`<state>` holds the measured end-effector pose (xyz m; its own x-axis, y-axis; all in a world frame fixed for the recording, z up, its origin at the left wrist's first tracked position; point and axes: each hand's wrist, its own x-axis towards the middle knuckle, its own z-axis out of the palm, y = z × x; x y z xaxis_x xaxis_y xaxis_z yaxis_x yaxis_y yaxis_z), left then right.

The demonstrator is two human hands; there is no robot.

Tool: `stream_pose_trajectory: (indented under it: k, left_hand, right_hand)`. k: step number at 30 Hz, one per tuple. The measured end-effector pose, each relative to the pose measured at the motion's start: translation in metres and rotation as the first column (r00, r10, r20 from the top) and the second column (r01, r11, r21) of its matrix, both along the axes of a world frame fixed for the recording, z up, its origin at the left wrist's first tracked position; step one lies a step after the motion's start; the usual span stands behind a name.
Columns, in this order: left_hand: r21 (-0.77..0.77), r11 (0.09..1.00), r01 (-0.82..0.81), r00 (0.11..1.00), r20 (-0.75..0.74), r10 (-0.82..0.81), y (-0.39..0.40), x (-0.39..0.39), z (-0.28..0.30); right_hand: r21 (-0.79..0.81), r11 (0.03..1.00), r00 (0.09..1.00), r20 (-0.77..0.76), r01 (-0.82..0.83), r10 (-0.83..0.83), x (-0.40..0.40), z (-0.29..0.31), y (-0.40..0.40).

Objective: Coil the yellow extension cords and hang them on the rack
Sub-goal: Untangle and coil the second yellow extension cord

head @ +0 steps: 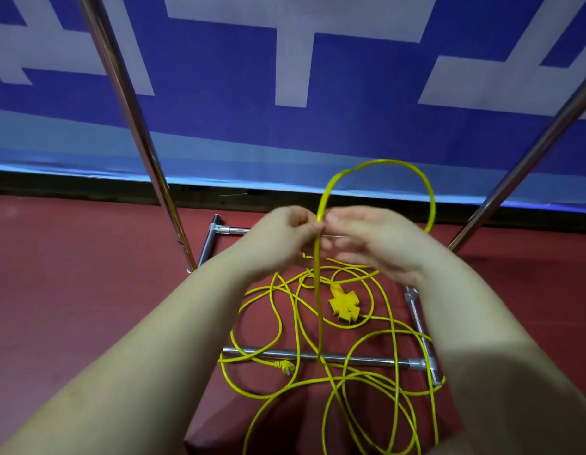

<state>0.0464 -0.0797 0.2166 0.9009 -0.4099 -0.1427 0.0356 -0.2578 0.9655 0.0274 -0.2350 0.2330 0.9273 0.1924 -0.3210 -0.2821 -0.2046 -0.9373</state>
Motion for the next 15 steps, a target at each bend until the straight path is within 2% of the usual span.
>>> stream_pose_trajectory:
  k: [2, 4, 6, 8, 9, 11, 13, 14, 15]
  left_hand:
    - [-0.149, 0.978, -0.148, 0.988, -0.054, 0.142, 0.000, 0.003, 0.003]
    - [-0.304, 0.911, -0.279, 0.958, -0.160, 0.240, 0.001, 0.004, 0.008]
    - [-0.420, 0.827, -0.374, 0.925, -0.236, 0.298, 0.003, 0.007, 0.012]
    - [-0.518, 0.741, -0.428, 0.902, -0.298, 0.313, 0.005, 0.010, 0.016]
    - [-0.537, 0.727, -0.428, 0.902, -0.305, 0.306, 0.005, 0.012, 0.016]
    - [-0.484, 0.798, -0.359, 0.931, -0.251, 0.267, 0.004, 0.012, 0.014]
    - [-0.312, 0.930, -0.193, 0.976, -0.158, 0.150, 0.004, 0.009, 0.009]
    - [-0.178, 0.982, -0.061, 0.994, -0.102, 0.043, 0.005, 0.006, 0.006]
    - [-0.022, 0.996, 0.088, 0.995, -0.049, -0.089, 0.005, 0.004, 0.002]
  right_hand:
    - [-0.305, 0.928, 0.975, -0.019, -0.216, 0.221, -0.003, -0.010, 0.001]
    - [-0.480, 0.821, 0.944, -0.053, -0.309, 0.325, -0.004, -0.018, 0.005]
    - [-0.599, 0.756, 0.945, -0.004, -0.264, 0.327, -0.003, -0.020, 0.009]
    - [-0.677, 0.724, 0.947, 0.130, -0.132, 0.295, 0.000, -0.020, 0.009]
    - [-0.671, 0.738, 0.943, 0.199, -0.067, 0.267, 0.001, -0.019, 0.008]
    - [-0.520, 0.854, 0.953, 0.265, 0.012, 0.148, 0.003, -0.015, 0.007]
    - [-0.304, 0.947, 0.966, 0.259, 0.105, -0.024, 0.005, -0.009, 0.007]
    - [-0.197, 0.967, 0.963, 0.245, 0.160, -0.109, 0.005, -0.005, 0.007]
    - [-0.083, 0.972, 0.955, 0.223, 0.218, -0.195, 0.006, -0.002, 0.007]
